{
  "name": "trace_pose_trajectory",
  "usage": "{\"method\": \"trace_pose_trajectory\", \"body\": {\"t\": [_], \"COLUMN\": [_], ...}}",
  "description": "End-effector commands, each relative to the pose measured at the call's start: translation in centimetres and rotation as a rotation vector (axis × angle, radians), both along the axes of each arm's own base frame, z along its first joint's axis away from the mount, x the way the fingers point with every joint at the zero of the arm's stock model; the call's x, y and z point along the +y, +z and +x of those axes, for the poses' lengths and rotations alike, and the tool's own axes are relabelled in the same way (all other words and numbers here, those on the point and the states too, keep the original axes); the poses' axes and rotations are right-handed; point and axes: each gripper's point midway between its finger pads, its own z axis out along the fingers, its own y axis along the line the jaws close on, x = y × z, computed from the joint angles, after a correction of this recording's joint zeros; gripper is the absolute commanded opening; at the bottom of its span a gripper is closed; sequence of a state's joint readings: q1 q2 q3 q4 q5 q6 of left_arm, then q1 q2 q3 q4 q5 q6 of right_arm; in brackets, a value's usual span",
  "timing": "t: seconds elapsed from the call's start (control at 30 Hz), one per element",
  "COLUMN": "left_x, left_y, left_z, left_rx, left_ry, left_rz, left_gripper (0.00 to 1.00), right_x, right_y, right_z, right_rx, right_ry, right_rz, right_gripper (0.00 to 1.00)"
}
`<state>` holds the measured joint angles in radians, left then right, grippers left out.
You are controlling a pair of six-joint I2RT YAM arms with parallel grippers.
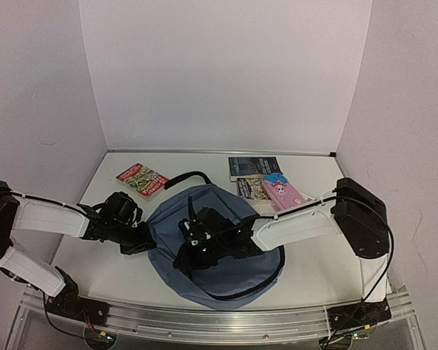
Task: Pack the student bag
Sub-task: Unzip the student bag at the center of the board.
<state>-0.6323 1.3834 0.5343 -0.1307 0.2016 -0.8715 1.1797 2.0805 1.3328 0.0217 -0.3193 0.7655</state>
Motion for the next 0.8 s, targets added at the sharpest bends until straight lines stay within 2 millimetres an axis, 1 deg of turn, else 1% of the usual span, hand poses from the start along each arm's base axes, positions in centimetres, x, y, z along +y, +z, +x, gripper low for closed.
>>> {"method": "trace_pose_trajectory", "body": {"t": [0.0,0.17,0.27,0.43,0.6,0.77], "left_x": [0.2,0.3,0.3,0.7,1.6,2.0], "left_y": [0.3,0.5,0.5,0.5,0.2,0.1], "left_z": [0.3,0.3,0.2,0.2,0.3,0.4], "left_rx": [-0.014,-0.018,-0.017,-0.004,0.012,0.014], "left_ry": [0.006,0.008,0.013,0.042,0.105,0.139], "left_rz": [0.023,0.02,0.021,0.035,0.055,0.065], "left_gripper": [0.0,0.0,0.0,0.0,0.0,0.0], "right_x": [1.1,1.3,1.4,1.6,1.7,1.5], "right_y": [0.6,0.9,1.1,2.6,3.6,4.4], "right_z": [1.0,1.5,1.6,1.7,1.2,-0.2], "right_rx": [-0.032,-0.053,-0.068,-0.107,-0.111,-0.088], "right_ry": [-0.03,-0.043,-0.045,-0.031,-0.002,0.046], "right_rz": [0.027,0.029,0.034,0.07,0.102,0.146], "right_gripper": [0.27,0.19,0.11,0.0,0.0,0.0]}}
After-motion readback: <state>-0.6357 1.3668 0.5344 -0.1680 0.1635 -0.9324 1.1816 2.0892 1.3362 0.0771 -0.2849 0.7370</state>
